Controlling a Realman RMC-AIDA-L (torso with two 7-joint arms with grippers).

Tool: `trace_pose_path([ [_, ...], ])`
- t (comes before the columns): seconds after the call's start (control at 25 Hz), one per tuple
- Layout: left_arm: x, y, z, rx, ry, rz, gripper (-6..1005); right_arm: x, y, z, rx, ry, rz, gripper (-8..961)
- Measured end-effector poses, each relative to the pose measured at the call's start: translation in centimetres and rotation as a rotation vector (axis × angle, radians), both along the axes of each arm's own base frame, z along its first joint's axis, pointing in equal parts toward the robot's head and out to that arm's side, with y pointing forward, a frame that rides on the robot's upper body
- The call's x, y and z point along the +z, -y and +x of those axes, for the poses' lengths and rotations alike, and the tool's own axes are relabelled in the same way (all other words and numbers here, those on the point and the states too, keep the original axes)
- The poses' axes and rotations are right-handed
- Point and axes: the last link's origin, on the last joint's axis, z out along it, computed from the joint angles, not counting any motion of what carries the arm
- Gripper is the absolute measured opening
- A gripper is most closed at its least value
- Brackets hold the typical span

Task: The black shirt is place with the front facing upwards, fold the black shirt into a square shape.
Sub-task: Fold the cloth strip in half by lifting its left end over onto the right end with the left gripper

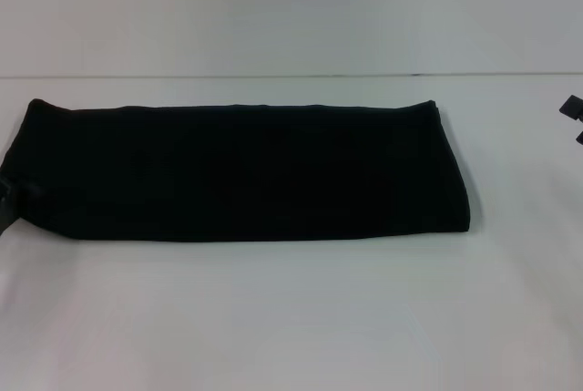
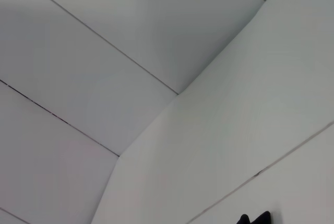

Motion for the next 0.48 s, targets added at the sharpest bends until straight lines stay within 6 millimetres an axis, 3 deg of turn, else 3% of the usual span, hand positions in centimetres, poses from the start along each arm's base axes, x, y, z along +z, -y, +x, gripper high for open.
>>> trace_pose_path([
  [0.2,-0.1,-0.4,2.3,-0.109,0.036,0.008,33,0.0,0.0,0.1,-0.002,0.002,-0.002,924],
  [0.48,0.4,-2.5,11.1,-0.488,0.120,0.040,38,-0.2,0.2,0.0,0.003,0.002,-0.011,924],
])
